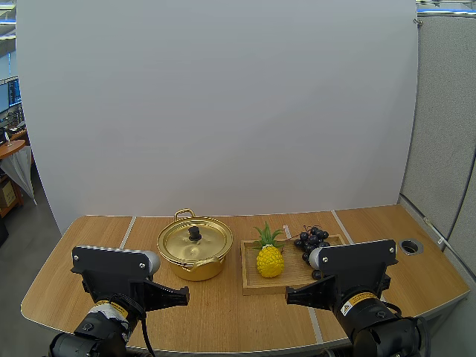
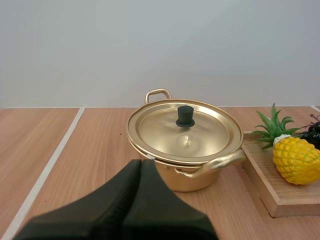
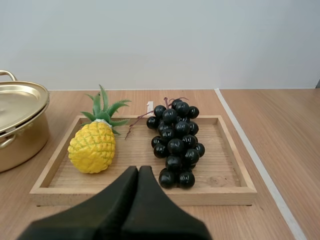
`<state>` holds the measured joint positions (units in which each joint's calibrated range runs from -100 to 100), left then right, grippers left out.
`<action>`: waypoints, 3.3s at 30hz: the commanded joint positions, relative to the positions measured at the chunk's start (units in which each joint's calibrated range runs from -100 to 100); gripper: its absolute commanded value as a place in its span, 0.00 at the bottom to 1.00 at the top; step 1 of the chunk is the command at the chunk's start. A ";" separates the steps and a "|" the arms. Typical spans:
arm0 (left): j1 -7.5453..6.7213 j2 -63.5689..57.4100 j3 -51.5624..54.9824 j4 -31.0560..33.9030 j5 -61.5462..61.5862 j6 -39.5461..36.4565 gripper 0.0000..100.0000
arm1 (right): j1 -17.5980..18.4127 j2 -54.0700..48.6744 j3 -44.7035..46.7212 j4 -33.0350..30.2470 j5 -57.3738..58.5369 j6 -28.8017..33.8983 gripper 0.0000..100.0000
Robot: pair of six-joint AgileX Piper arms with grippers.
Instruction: Open the pot, put the pineapple inside, and close it
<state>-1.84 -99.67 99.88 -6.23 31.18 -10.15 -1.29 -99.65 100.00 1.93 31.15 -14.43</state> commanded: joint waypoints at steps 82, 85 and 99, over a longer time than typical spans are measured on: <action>0.04 56.77 -47.89 -0.58 22.56 18.31 1.00 | -0.24 43.83 -45.76 0.78 29.24 -0.39 1.00; 0.04 60.53 -50.00 -3.14 22.56 24.95 1.00 | -0.24 43.83 -45.76 0.78 27.14 -0.39 1.00; -1.30 84.14 -64.10 -9.66 33.87 34.52 1.00 | -0.24 43.83 -45.76 0.88 25.56 -0.39 1.00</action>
<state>-2.28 -18.15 37.75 -15.33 62.82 23.78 -1.29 -55.60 54.66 2.75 57.89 -14.43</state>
